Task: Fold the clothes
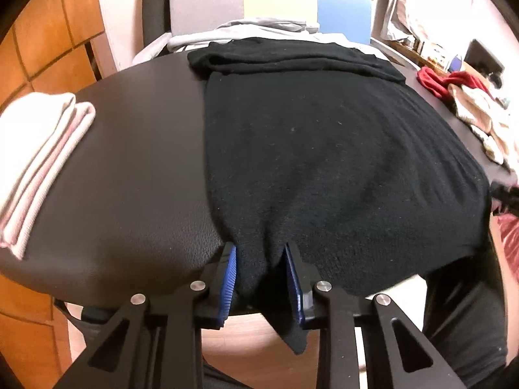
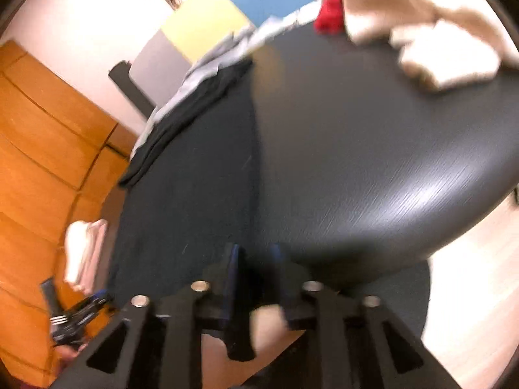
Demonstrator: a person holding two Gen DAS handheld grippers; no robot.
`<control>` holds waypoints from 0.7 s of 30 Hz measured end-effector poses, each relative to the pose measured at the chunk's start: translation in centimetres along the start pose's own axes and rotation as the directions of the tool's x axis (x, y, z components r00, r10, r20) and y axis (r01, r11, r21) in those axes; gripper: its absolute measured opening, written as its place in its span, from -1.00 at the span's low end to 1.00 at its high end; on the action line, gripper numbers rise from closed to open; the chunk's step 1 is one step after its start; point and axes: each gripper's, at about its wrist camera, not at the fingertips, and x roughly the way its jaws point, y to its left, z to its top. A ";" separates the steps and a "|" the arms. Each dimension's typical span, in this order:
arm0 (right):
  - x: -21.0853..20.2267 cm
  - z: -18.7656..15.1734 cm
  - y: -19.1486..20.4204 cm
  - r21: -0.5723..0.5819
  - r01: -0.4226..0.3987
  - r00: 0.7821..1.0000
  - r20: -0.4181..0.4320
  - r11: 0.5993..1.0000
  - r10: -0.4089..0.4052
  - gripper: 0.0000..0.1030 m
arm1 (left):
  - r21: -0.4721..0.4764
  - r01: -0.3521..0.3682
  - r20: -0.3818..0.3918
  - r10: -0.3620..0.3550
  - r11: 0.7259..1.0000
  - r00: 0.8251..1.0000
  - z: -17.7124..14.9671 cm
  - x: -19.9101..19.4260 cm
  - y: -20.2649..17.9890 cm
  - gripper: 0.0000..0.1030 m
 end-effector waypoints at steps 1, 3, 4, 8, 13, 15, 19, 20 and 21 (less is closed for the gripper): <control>-0.7 0.2 0.3 -0.002 0.016 0.998 0.053 1.000 -0.016 -0.48 | 0.002 -0.002 -0.002 0.002 1.000 1.000 -0.1 -0.2 0.2 -0.40; -1.5 0.7 0.4 0.026 -0.021 0.995 0.093 0.999 0.019 -0.41 | -0.012 0.002 -0.011 -0.003 1.000 1.000 -0.1 -0.1 0.4 -0.37; -0.8 1.0 0.5 0.034 -0.049 0.997 0.060 0.998 0.047 -0.41 | -0.024 0.006 -0.013 -0.006 1.000 1.000 0.4 0.3 0.3 -0.35; 2.8 1.2 1.8 -0.014 -0.015 0.999 -0.036 1.000 0.014 -0.41 | -0.057 0.011 -0.018 -0.012 0.998 1.000 0.7 0.6 0.3 -0.31; 3.8 1.3 2.8 -0.112 0.049 0.998 -0.037 0.993 -0.053 -0.94 | -0.020 -0.052 -0.015 0.051 0.998 0.999 0.5 0.8 -0.4 -0.25; 2.7 1.6 1.7 -0.115 0.149 0.989 0.027 0.982 -0.146 -0.94 | -0.029 -0.057 -0.018 0.057 0.998 0.998 0.5 0.8 -0.4 -0.25; 2.7 2.1 0.3 -0.079 0.139 0.989 0.054 0.987 -0.135 -0.94 | 0.006 -0.086 -0.006 0.086 0.996 0.996 0.3 0.8 -0.8 -0.24; 2.7 2.0 0.7 -0.102 0.152 0.987 0.061 0.983 -0.146 -0.90 | 0.010 -0.083 -0.004 0.083 0.996 0.997 0.3 0.6 -0.8 -0.24; 2.7 2.0 0.9 -0.113 0.142 0.989 0.054 0.983 -0.136 -0.83 | 0.013 -0.080 -0.002 0.080 0.997 0.997 0.4 0.5 -0.7 -0.24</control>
